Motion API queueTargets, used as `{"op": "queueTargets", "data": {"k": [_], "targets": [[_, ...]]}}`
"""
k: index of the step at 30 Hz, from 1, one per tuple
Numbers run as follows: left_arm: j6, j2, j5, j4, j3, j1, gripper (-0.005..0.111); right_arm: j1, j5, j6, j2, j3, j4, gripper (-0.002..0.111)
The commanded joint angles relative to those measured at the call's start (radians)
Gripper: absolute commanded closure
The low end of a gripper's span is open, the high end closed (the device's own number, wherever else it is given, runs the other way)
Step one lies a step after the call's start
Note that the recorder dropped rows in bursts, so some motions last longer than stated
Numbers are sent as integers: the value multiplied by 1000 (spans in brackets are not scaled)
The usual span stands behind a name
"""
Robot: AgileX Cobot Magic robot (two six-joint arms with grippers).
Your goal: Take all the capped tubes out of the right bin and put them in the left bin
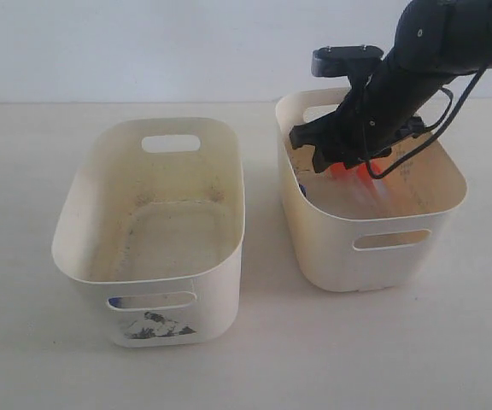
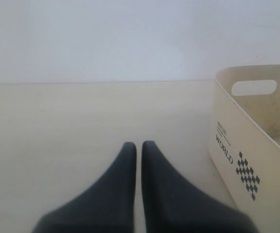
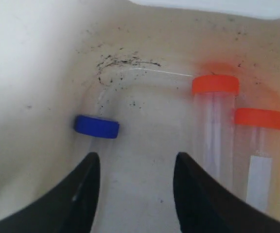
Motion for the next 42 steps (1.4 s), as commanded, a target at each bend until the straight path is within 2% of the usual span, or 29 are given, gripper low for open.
{"op": "queueTargets", "data": {"k": [1, 12, 14, 17, 19, 29, 42], "targets": [[-8, -3, -1, 0, -3, 1, 102, 0, -14, 10, 16, 1, -10, 67], [-8, -3, -1, 0, -3, 1, 102, 0, -37, 10, 16, 1, -25, 66], [-8, -3, -1, 0, -3, 1, 102, 0, -37, 10, 16, 1, -33, 59], [-8, -3, -1, 0, -3, 1, 102, 0, -37, 10, 16, 1, -51, 41], [-8, -3, -1, 0, -3, 1, 102, 0, -37, 10, 16, 1, -57, 37], [-8, -3, -1, 0, -3, 1, 102, 0, -37, 142, 16, 1, -163, 41], [-8, -3, -1, 0, -3, 1, 102, 0, -66, 142, 24, 1, -170, 41]]}}
